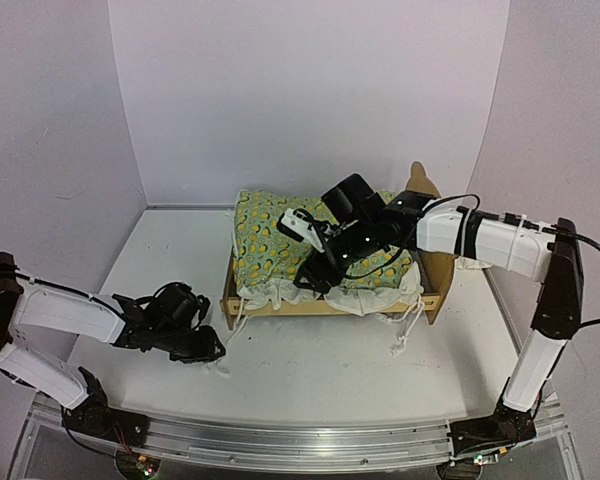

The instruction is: Set up the pet bed

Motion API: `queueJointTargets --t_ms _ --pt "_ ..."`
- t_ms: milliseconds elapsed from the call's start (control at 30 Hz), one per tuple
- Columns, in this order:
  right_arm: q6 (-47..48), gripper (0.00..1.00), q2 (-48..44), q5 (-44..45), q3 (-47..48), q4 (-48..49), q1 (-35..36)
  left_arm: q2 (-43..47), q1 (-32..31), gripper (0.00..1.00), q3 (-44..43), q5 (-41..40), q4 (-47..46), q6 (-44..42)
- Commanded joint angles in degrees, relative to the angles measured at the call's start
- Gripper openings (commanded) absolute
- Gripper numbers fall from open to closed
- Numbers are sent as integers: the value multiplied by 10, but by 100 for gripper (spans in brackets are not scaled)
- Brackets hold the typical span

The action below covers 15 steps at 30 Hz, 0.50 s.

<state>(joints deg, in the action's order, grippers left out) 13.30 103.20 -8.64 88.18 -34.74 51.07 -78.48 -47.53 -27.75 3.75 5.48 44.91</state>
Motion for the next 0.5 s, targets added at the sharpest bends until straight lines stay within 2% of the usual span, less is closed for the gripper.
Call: queueJointTargets --t_ms 0,100,200,267,367,467 --pt "66 76 -25 124 -38 12 -6 86 6 54 -4 -13 95 32" --pt "48 77 -58 109 -96 69 -7 156 12 71 -18 2 132 50" --pt "3 76 -66 130 -127 102 -7 214 19 77 -57 60 105 25" --pt "-36 76 -76 160 -147 119 -7 228 19 81 -91 70 64 31" --pt "-56 76 -95 163 -188 148 0 197 21 86 -128 58 -11 73" --pt "-58 75 -97 181 -207 155 10 102 24 86 -190 91 -34 114"
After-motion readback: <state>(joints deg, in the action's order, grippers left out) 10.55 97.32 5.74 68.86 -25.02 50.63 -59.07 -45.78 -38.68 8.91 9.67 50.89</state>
